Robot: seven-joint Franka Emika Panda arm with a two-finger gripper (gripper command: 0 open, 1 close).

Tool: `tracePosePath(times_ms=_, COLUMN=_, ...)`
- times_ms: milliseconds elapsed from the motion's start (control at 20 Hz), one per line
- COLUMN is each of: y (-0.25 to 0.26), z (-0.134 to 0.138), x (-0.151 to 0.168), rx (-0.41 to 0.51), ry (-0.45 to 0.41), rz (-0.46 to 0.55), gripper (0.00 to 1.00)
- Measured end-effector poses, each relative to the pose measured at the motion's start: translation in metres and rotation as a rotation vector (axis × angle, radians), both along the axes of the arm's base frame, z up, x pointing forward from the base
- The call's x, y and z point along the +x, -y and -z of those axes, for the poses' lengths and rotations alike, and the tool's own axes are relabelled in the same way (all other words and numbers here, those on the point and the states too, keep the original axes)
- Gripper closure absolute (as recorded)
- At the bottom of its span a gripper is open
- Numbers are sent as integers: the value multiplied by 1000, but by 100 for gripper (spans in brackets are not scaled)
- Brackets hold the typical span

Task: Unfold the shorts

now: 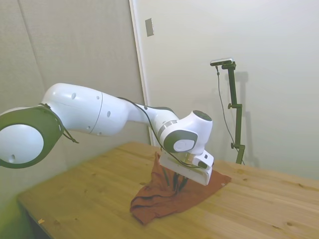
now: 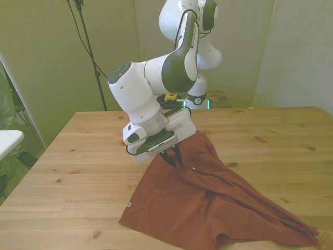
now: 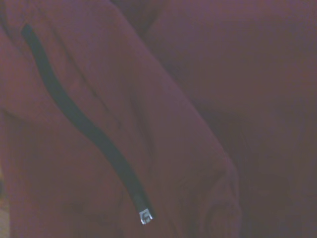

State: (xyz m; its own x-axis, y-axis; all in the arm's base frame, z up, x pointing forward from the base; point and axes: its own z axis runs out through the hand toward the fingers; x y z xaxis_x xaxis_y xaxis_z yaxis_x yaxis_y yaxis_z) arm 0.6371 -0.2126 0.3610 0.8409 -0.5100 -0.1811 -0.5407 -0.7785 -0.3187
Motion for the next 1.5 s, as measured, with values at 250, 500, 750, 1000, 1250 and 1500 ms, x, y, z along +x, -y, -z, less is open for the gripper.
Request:
tracePosePath(times_ms=250, y=-67, z=-72, x=-8, rx=-17, ry=79, rz=-67, gripper=100)
tracePosePath(times_ms=500, y=-280, z=-98, x=-42, rx=-199, ry=130, rz=-249, gripper=100)
tracePosePath(times_ms=750, y=-386, z=-9, x=-87, rx=-335, ry=70, rz=-359, gripper=100)
tracePosePath(times_ms=1000, y=-386, z=10, x=-98, rx=-361, ry=73, rz=-364, gripper=100)
tracePosePath(times_ms=1250, y=-384, z=10, x=-106, rx=-366, ry=72, rz=-356, gripper=0)
tracePosePath(times_ms=1500, y=-384, z=10, x=-110, rx=-367, ry=68, rz=-349, gripper=0)
